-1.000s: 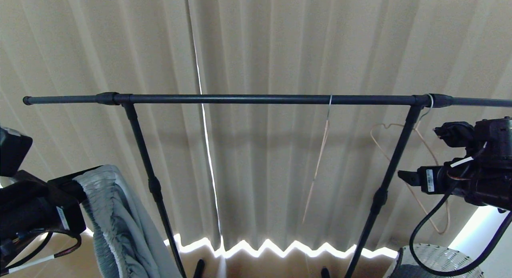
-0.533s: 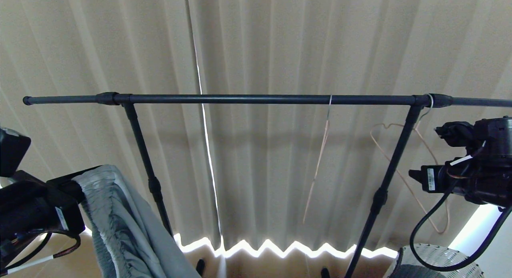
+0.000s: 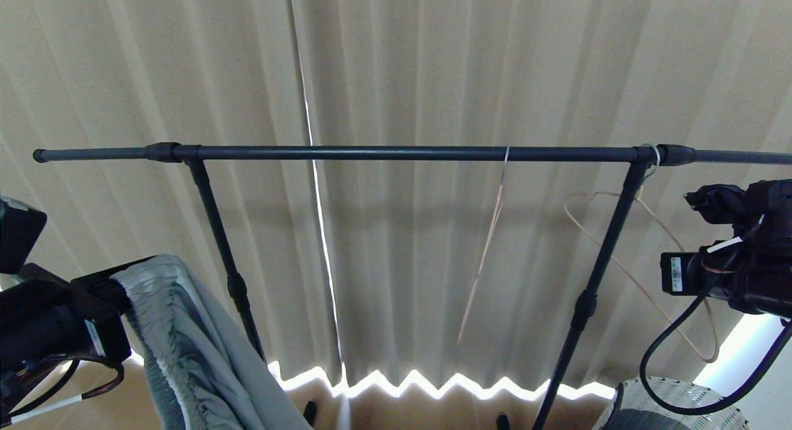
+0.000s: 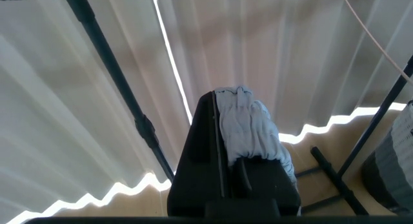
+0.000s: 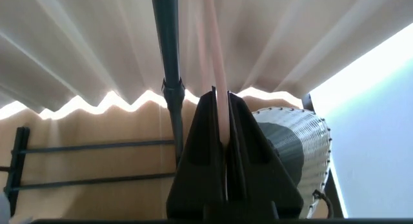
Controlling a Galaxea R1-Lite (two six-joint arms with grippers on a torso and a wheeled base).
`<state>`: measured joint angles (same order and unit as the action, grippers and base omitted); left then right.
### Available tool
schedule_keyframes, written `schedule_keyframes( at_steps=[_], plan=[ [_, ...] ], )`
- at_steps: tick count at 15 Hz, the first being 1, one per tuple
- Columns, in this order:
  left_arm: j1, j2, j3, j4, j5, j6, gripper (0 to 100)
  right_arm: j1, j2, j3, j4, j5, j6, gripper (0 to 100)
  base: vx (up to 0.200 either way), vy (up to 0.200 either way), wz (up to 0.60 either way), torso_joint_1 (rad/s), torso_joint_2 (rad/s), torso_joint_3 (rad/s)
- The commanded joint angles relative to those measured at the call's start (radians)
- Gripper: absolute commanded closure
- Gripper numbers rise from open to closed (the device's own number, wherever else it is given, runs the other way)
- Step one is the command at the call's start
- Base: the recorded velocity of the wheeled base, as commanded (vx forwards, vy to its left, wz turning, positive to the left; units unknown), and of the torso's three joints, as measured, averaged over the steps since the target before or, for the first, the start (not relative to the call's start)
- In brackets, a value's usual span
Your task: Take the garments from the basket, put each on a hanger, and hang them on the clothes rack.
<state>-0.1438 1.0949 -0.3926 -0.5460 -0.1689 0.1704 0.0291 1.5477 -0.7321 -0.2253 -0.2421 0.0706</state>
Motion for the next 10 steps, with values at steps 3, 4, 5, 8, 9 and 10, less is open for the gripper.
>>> schedule_keyframes(
  at_steps=[3, 4, 5, 8, 9, 10],
  plan=[
    [0.001, -0.001, 0.000, 0.000, 0.000, 0.001, 100, -0.009, -0.064, -0.016, -0.002, 0.001, 0.000, 100, 0.000, 0.000, 0.00, 0.000, 0.00, 0.000],
    [0.001, -0.003, 0.000, 0.000, 0.000, 0.001, 100, -0.011, -0.078, -0.016, -0.002, 0.000, 0.000, 100, 0.000, 0.000, 0.00, 0.000, 0.00, 0.000],
    [0.000, -0.009, 0.000, 0.000, 0.000, 0.001, 100, -0.011, -0.112, -0.013, -0.002, 0.000, 0.000, 100, 0.000, 0.000, 0.00, 0.000, 0.00, 0.000],
    [0.000, -0.015, 0.003, 0.000, 0.000, 0.003, 100, -0.012, -0.166, -0.004, 0.001, 0.000, -0.003, 100, 0.000, 0.000, 0.00, 0.000, 0.00, 0.000],
    [0.000, -0.015, 0.003, 0.000, 0.000, 0.003, 100, -0.012, -0.173, 0.002, 0.001, 0.000, -0.005, 100, 0.000, 0.000, 0.00, 0.000, 0.00, 0.000],
    [0.000, -0.015, 0.003, 0.000, 0.000, 0.003, 100, -0.015, -0.182, 0.013, 0.001, -0.002, -0.005, 100, 0.000, 0.000, 0.00, 0.000, 0.00, 0.000]
  ],
)
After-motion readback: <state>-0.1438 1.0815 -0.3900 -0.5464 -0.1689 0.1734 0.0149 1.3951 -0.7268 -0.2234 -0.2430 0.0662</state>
